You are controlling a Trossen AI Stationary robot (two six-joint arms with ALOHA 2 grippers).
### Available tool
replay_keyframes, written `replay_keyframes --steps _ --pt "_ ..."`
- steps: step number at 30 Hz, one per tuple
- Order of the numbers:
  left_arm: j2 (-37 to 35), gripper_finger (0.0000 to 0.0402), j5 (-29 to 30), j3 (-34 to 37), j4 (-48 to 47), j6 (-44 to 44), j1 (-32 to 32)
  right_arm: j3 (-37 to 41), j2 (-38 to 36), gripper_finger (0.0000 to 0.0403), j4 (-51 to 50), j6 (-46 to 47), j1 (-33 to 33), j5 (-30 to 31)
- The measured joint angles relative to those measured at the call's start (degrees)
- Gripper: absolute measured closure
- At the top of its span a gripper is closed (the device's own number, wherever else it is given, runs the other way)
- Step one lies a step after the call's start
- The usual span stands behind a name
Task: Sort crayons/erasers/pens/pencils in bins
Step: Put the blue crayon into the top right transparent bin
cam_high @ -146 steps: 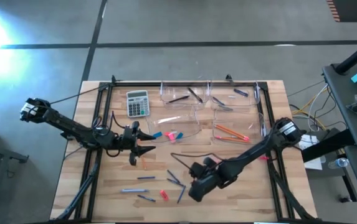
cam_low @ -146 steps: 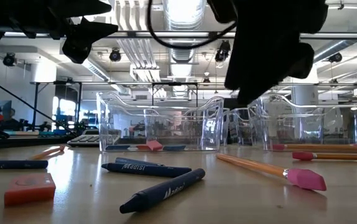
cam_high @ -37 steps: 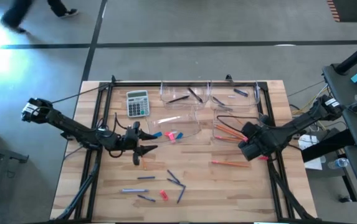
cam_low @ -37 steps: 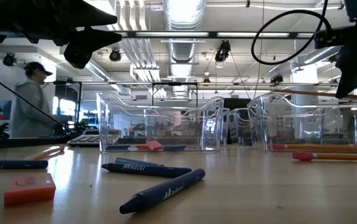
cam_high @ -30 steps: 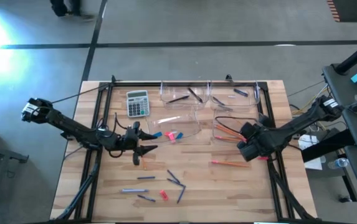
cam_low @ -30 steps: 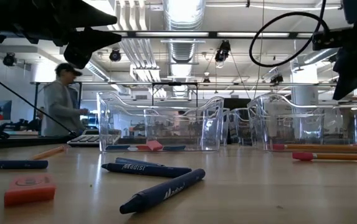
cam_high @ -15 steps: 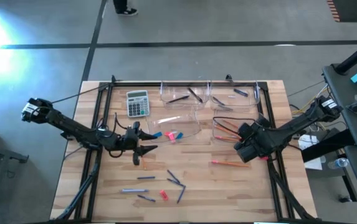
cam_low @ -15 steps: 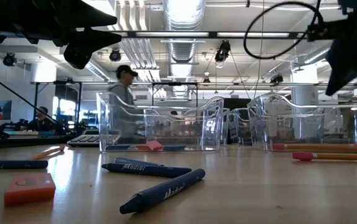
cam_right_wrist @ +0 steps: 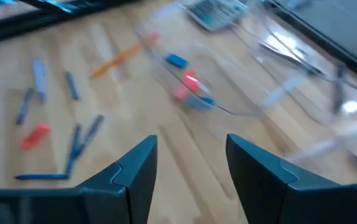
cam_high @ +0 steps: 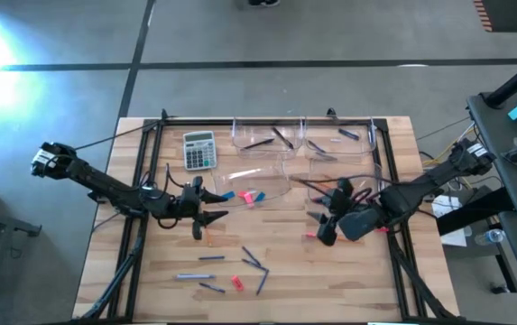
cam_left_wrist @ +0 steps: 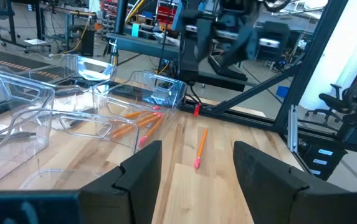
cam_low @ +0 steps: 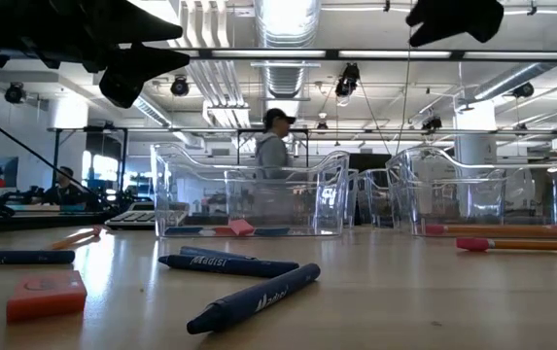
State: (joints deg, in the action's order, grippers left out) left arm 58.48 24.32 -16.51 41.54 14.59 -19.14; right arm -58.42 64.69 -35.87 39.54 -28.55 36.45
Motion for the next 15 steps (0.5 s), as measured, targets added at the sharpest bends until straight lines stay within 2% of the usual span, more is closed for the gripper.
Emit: replay_keyframes --steps 5,9,15 --pt "0.0 0.0217 0.0 0.0 0.0 0.0 -0.01 3.38 1.17 0.0221 8.94 -2.72 -1.68 0.09" --pt "0.0 0.0217 0.0 0.0 0.0 0.0 -0.02 5.78 4.88 0.0221 16.24 -3.48 -3.09 0.67" --pt "-0.01 0.0217 0.91 -0.65 -0.09 1.85 -0.01 6.15 15.58 0.0221 37.16 -18.65 -4.94 4.05"
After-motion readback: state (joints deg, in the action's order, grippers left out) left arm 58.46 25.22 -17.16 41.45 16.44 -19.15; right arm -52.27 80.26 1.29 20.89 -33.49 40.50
